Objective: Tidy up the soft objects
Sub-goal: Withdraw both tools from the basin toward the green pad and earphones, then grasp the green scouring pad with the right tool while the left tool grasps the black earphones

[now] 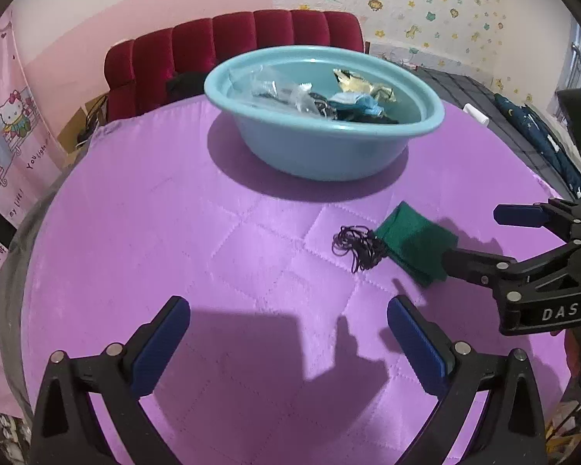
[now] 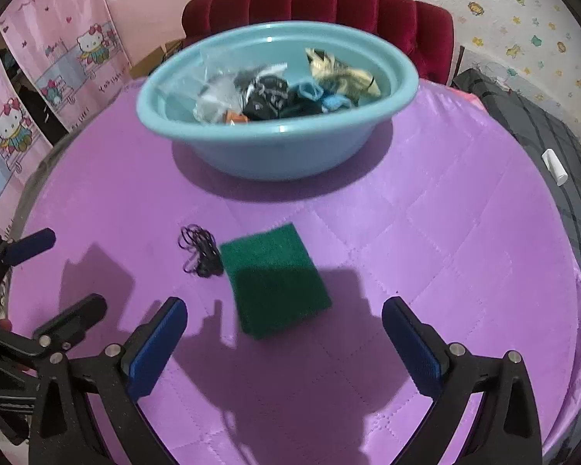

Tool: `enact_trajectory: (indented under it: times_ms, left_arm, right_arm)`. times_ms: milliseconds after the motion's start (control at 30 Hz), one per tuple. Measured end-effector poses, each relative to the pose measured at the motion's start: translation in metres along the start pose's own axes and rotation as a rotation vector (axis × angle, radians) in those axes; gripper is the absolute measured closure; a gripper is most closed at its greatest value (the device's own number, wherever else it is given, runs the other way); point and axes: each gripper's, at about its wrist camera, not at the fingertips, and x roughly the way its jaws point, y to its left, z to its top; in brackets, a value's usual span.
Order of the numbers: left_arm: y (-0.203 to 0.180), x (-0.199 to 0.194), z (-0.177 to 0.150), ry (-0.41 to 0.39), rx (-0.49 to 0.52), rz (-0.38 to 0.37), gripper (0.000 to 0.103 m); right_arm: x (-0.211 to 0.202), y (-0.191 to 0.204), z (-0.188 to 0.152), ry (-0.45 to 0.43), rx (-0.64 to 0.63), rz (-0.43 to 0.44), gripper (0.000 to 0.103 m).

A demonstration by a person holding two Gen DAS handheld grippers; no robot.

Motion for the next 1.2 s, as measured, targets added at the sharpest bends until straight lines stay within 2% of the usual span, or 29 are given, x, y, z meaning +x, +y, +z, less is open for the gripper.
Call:
enact_trajectory:
  times_ms: [567, 700, 800, 833, 867, 933, 1200]
  left_arm:
    - [0.001, 0.020, 0.001, 0.044, -0.015, 0.014, 0.000]
    - [0.000, 0.024, 0.001, 0.048, -0.014, 0.018, 0.000]
    - [-0.003, 0.028, 0.002, 0.049, -0.021, 0.019, 0.000]
    - [-0.003, 0.029, 0.002, 0.050, -0.025, 0.016, 0.000]
    - [-0.004, 0.030, 0.002, 0.053, -0.029, 0.013, 0.000]
    - [-0.006, 0.032, 0.004, 0.053, -0.035, 0.013, 0.000]
    - [-0.018, 0.040, 0.012, 0.043, -0.063, -0.003, 0.000]
  right_arm:
    - [0.056, 0.001, 0.010, 0.087, -0.025, 0.007, 0.001]
    - [0.065, 0.002, 0.011, 0.090, -0.033, 0.000, 0.005]
    - [0.069, 0.004, 0.010, 0.088, -0.039, -0.016, 0.023]
    - [0.069, 0.005, 0.010, 0.079, -0.047, -0.021, 0.041]
    - [0.069, 0.007, 0.011, 0.068, -0.048, -0.017, 0.066]
    - [0.065, 0.006, 0.011, 0.058, -0.041, -0.010, 0.095]
    - [0.045, -0.008, 0.006, 0.024, 0.015, 0.043, 0.095]
